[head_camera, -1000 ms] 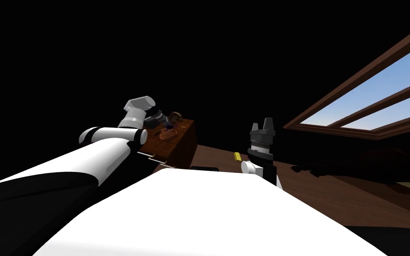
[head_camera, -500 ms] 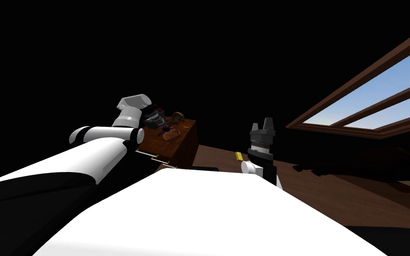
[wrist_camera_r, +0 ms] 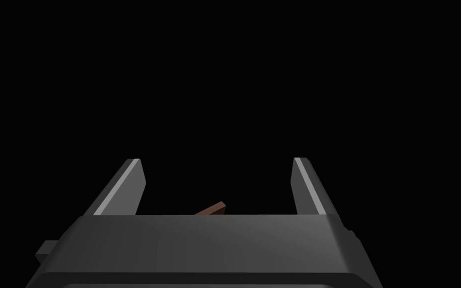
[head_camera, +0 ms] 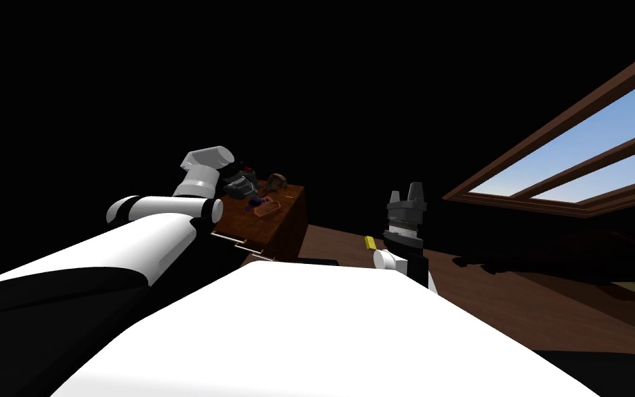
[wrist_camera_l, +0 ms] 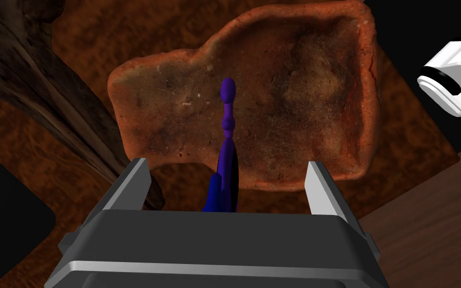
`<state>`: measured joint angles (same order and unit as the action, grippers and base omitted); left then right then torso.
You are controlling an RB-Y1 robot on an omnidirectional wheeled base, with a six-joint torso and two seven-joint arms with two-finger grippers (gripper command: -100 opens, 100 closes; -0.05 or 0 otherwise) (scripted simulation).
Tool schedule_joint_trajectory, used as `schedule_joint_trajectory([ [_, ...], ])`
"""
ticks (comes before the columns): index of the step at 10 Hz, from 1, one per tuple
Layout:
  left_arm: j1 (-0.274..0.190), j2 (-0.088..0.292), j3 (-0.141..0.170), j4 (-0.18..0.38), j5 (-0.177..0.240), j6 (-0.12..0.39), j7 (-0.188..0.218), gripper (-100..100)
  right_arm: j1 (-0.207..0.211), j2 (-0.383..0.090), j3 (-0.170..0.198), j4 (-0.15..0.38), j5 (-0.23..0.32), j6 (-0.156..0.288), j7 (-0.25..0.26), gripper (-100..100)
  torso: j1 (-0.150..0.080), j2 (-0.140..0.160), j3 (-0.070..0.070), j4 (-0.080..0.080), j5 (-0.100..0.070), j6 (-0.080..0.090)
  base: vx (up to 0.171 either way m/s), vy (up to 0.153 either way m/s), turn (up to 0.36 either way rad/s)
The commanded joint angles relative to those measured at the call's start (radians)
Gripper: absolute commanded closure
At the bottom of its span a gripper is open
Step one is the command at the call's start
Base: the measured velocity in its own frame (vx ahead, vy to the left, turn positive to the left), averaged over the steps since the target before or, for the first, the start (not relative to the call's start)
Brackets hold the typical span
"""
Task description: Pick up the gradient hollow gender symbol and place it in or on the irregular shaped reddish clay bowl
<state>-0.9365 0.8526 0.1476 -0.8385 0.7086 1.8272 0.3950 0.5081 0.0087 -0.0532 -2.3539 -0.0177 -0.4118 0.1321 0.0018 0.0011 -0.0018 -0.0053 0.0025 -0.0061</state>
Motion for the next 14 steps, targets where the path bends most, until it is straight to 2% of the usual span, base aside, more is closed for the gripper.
schedule_joint_trajectory([
  [1, 0.0, 0.0, 0.0, 0.0, 0.0, 0.0, 0.0, -100, 0.0, 0.0, 0.0, 0.0, 0.0, 0.0, 0.0, 0, 0.0, 0.0, 0.0, 0.0, 0.0, 0.0, 0.0, 0.0, 0.0],
  [2, 0.0, 0.0, 0.0, 0.0, 0.0, 0.0, 0.0, 0, 0.0, 0.0, 0.0, 0.0, 0.0, 0.0, 0.0, 0, 0.0, 0.0, 0.0, 0.0, 0.0, 0.0, 0.0, 0.0, 0.0],
  [3, -0.021, 0.023, 0.0, -0.016, 0.01, 0.039, 0.009, -100, 0.0, 0.0, 0.0, 0.0, 0.0, 0.0, 0.0, 0, 0.0, 0.0, 0.0, 0.0, 0.0, 0.0, 0.012, -0.006, -0.019],
  [7, -0.062, 0.069, 0.001, -0.048, 0.03, 0.118, 0.026, -100, 0.0, 0.0, 0.0, 0.0, 0.0, 0.0, 0.0, 0, -0.001, -0.001, -0.001, 0.0, 0.0, 0.0, 0.021, -0.014, -0.012],
  [8, -0.041, 0.059, 0.007, -0.065, 0.031, 0.11, 0.03, -100, 0.0, 0.0, 0.0, 0.0, 0.0, 0.0, 0.0, 0, -0.001, -0.001, -0.001, 0.0, 0.0, 0.0, 0.01, -0.004, 0.0],
  [9, -0.041, 0.061, 0.007, -0.068, 0.032, 0.116, 0.033, 0, 0.0, 0.0, 0.0, 0.0, 0.0, 0.0, 0.0, 0, -0.001, -0.001, 0.0, 0.0, 0.0, 0.0, 0.0, 0.0, 0.0],
  [14, -0.041, 0.06, 0.007, -0.068, 0.032, 0.116, 0.033, 0, 0.0, 0.0, 0.0, 0.0, 0.0, 0.0, 0.0, 0, 0.0, 0.0, 0.0, 0.0, 0.0, 0.0, 0.0, 0.0, 0.0],
])
